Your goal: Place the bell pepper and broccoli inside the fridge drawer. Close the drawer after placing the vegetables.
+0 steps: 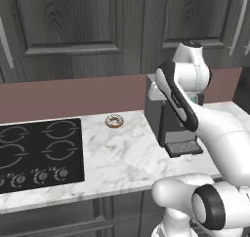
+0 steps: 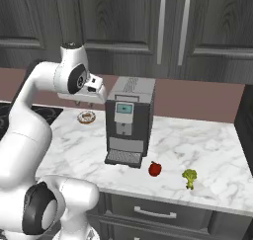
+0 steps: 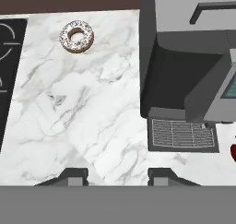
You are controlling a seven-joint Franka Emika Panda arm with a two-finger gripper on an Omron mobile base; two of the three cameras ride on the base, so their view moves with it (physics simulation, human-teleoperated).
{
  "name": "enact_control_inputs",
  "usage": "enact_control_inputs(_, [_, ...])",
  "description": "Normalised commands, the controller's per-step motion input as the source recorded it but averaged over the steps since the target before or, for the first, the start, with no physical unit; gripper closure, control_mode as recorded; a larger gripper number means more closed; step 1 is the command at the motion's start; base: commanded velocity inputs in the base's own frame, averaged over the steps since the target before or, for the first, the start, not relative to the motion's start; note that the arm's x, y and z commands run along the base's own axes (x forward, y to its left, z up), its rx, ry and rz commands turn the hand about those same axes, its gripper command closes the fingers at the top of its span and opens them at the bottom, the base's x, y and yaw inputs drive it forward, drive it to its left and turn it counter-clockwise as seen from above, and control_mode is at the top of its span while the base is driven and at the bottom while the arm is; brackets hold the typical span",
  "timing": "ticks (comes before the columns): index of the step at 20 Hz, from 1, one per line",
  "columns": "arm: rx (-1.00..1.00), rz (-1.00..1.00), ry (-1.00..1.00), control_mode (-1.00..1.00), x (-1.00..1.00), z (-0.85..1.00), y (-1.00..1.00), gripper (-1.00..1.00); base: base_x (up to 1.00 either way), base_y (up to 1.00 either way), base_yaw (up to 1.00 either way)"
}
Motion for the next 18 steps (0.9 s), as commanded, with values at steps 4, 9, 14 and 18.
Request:
enact_control_inputs(4, [0.06,-0.03,-0.15,-1.0,-0.41,-0.06,-0.28,-1.0,0.0,0.0,0.0])
enact_control_inputs(9, [0.26,-0.15,-0.3,-1.0,-0.56,-0.29,-1.0,-1.0,0.0,0.0,0.0])
enact_control_inputs(14, [0.32,-0.16,-0.06,-1.0,-0.12,-0.56,-1.0,-1.0,0.0,0.0,0.0])
enact_control_inputs(18, [0.07,-0.09,0.0,-1.0,0.25,-0.93,-1.0,-1.0,0.0,0.0,0.0])
